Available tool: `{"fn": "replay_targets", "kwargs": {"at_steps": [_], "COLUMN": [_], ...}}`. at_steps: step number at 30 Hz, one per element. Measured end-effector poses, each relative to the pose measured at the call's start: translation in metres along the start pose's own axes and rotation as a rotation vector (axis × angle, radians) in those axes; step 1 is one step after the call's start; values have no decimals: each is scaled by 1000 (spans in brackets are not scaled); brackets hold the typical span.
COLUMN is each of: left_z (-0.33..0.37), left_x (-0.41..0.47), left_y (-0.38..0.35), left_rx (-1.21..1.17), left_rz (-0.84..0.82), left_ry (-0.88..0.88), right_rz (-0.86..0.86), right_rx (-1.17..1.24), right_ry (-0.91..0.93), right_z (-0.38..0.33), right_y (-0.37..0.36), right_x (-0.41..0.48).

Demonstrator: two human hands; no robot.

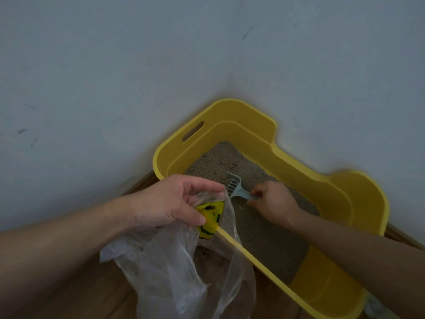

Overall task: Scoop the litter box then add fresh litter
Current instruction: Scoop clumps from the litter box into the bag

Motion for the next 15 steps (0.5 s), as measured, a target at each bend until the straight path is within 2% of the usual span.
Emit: {"fn": "replay_targets", "kwargs": {"at_steps": [7, 15], "left_z": [-2, -3], "left_x": [1, 2], "left_y": [0, -2], "left_rx": [-39, -69], "left_rz": [-29, -35], "left_ry": [27, 28], "right_rz": [18, -41], "right_rx": [56, -135], "right_ry": [82, 114], "right_z": [-35, -47], "right_y": [-6, -17], "right_x": [20, 25]}}
Point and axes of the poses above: each hand's wrist, its own x-axis towards the middle knuckle, its own y-axis out of the back of the hand, z = x × y, the point moved 8 cm from there along x, towards the middle knuckle, and after that the axes turned 7 degrees about -x, right-handed, at the moved point
